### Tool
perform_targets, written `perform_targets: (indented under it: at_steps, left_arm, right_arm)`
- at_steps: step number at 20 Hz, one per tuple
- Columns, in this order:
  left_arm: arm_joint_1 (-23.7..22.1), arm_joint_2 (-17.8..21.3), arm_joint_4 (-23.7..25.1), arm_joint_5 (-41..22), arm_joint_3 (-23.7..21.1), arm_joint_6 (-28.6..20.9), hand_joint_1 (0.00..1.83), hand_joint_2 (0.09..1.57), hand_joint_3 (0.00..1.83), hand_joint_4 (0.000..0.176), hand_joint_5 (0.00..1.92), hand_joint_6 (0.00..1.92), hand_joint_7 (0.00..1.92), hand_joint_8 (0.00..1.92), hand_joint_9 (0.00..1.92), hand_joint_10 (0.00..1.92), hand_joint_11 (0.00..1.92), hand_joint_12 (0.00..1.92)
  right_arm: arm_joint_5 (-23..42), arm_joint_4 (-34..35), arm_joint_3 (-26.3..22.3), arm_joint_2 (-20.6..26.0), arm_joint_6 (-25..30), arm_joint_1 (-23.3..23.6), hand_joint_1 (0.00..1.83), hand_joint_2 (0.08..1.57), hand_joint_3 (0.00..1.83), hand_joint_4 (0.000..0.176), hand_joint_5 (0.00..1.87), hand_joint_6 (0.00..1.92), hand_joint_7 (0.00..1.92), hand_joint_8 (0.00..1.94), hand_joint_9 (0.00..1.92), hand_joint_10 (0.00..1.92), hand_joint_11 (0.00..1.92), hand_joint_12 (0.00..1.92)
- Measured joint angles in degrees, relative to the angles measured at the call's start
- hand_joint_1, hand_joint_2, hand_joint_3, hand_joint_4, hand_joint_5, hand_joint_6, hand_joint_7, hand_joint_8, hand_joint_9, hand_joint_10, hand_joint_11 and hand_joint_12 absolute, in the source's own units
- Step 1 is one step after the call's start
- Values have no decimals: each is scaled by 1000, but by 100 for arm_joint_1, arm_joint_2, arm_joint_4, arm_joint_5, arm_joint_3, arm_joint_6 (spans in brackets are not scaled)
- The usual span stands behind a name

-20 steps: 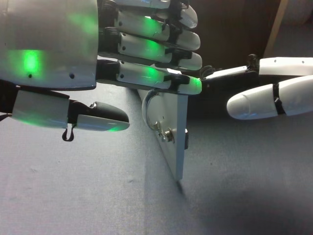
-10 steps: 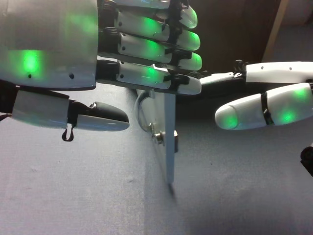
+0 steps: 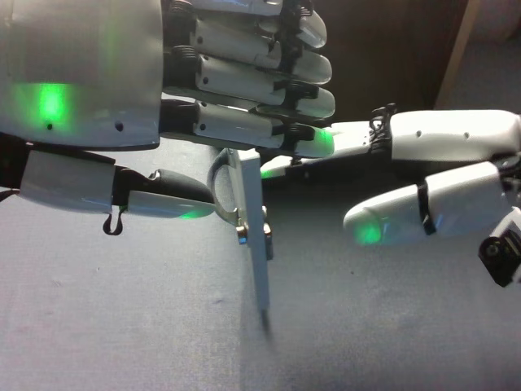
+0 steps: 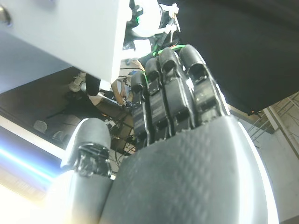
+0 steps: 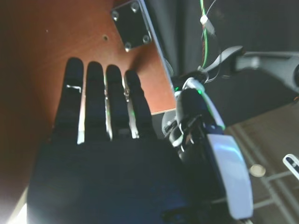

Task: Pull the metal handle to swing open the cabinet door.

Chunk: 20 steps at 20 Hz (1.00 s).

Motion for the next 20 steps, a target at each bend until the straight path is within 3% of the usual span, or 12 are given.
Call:
perform_targets:
  at_steps: [12, 20]
  left_arm:
    - [0, 2, 0, -2, 0, 0, 0, 1571, 28, 0, 380, 3, 392, 2, 357, 2, 16, 733]
    - [0, 2, 2, -2, 0, 0, 0, 1571, 26, 0, 379, 1, 395, 2, 361, 2, 21, 732]
  right_arm:
    - [48, -44, 92, -415, -656, 0, 0, 1543, 0, 0, 200, 1, 204, 2, 202, 2, 0, 626]
    - [-74, 74, 247, -713, -723, 149, 0, 1550, 1, 0, 192, 1, 197, 1, 193, 1, 0, 607]
